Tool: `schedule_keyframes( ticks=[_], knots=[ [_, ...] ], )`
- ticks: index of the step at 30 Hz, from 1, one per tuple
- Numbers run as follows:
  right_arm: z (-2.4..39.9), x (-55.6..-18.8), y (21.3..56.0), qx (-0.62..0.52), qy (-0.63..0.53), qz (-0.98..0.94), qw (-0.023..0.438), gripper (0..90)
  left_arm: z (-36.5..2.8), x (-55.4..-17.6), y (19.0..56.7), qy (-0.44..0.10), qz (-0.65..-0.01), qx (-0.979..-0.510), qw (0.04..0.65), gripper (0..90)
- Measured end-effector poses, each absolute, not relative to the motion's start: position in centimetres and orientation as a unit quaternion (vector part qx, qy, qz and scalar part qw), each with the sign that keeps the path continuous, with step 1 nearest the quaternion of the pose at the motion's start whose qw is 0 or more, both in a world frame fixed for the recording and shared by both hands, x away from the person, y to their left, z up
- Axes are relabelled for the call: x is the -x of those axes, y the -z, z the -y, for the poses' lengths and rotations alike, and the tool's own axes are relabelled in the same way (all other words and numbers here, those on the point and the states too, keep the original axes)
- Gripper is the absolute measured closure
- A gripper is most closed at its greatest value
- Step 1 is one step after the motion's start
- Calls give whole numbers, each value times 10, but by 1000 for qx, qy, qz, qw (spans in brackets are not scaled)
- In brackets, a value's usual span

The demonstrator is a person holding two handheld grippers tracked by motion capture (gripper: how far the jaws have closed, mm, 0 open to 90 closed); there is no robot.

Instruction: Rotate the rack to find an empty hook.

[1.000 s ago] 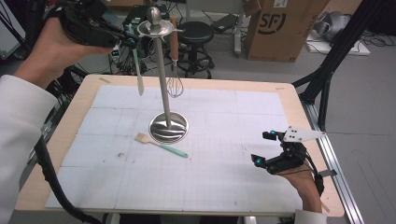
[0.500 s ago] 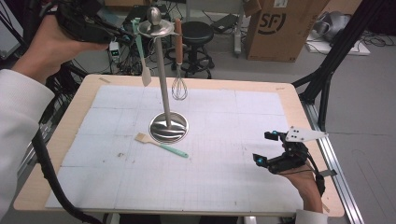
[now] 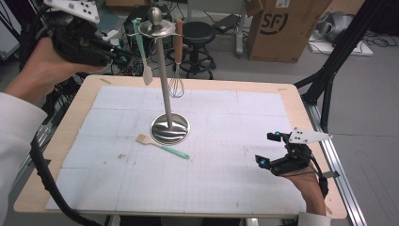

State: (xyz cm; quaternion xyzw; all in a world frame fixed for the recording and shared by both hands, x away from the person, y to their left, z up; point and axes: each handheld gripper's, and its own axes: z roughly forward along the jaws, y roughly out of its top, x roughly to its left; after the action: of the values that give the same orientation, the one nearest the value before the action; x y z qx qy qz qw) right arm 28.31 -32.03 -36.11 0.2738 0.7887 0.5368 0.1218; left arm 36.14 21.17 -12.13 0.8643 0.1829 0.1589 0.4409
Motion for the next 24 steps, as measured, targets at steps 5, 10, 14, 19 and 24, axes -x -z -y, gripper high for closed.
schedule_keyframes(
  ticks=[5, 10, 14, 19, 24],
  knots=[
    [320, -282, 360, -272, -538, -789, 123, 5, -224, -350, 140, -156, -185, -860, 450, 715],
    [321, -281, 360, -275, -541, -785, 124, 5, -233, -337, 161, -161, -189, -857, 451, 616],
    [323, -281, 360, -276, -542, -784, 124, 5, -239, -328, 184, -159, -196, -853, 456, 457],
    [325, -281, 361, -279, -543, -782, 124, 5, -247, -317, 217, -158, -211, -844, 468, 272],
    [326, -281, 360, -280, -544, -781, 126, 5, -251, -308, 239, -156, -212, -839, 476, 144]
  ],
)
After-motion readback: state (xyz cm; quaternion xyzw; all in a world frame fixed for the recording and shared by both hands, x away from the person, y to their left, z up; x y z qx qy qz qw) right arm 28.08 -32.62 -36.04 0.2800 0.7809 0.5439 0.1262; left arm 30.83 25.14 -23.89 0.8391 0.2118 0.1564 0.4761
